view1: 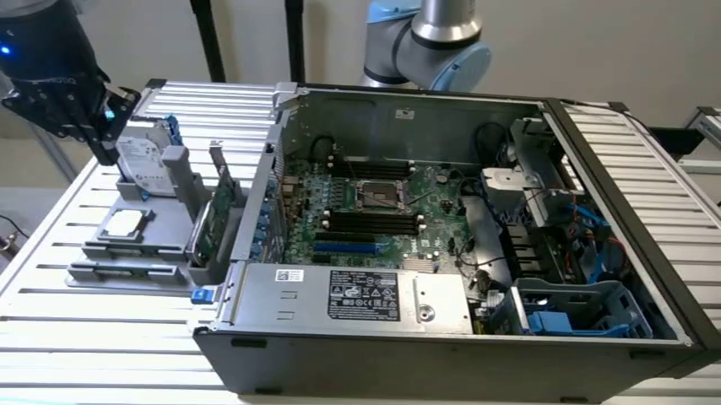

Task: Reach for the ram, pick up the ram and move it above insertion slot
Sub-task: 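Reach for the ram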

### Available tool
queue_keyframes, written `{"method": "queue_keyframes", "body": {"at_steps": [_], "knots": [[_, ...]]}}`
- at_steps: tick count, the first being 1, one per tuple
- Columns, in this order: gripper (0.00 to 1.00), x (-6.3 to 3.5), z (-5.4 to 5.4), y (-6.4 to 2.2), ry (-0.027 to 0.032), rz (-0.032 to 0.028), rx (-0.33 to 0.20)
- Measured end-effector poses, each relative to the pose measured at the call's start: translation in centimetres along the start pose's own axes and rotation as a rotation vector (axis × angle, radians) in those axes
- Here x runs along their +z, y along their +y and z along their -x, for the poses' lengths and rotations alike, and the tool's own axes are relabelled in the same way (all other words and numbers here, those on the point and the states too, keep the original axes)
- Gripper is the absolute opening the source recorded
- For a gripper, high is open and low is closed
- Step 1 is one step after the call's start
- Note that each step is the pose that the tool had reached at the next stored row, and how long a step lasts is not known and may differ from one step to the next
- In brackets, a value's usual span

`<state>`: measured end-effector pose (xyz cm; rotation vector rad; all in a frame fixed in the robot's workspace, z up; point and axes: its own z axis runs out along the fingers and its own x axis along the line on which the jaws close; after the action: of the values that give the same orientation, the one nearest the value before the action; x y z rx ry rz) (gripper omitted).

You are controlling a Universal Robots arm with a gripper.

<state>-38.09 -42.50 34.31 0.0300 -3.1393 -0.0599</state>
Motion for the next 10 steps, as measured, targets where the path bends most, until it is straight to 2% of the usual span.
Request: {"method": "queue_keyframes", "body": {"at_steps": [8,10], "knots": [[0.11,0.00,0.0,-3.50,0.0027,0.0001,0.000],[0.11,0.00,0.0,-3.97,0.0030,0.0001,-0.001]]}}
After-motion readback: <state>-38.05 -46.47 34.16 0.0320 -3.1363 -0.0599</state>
